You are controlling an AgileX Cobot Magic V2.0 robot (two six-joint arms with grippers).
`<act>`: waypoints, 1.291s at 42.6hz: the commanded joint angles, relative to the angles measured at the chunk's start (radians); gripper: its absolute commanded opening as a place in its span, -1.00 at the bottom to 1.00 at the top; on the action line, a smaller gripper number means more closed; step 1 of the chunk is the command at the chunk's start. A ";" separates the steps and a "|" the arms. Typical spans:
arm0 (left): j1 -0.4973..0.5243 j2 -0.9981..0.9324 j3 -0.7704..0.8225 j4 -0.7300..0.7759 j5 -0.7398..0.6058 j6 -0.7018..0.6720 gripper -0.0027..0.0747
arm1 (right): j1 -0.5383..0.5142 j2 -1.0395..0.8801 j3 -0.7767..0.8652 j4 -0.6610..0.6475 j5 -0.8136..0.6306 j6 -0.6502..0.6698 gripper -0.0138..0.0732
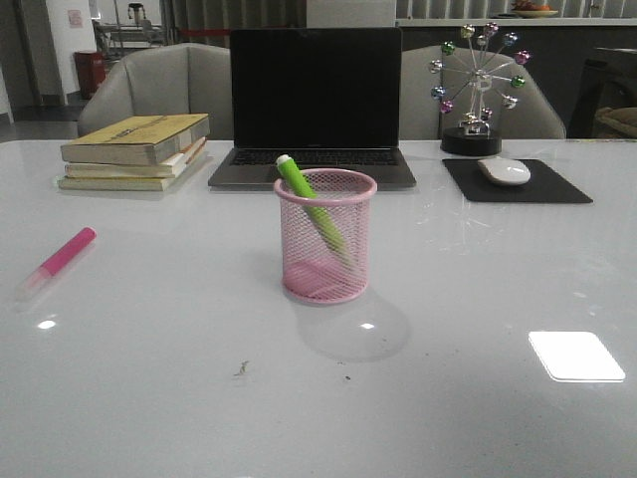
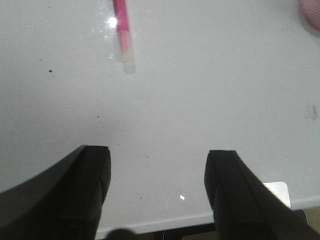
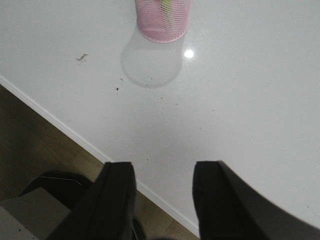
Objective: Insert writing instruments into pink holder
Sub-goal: 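Move the left gripper down over the pink highlighter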
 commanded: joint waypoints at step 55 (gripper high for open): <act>0.103 1.009 -0.941 0.041 0.096 -0.001 0.25 | -0.005 -0.011 -0.026 -0.009 -0.047 0.001 0.22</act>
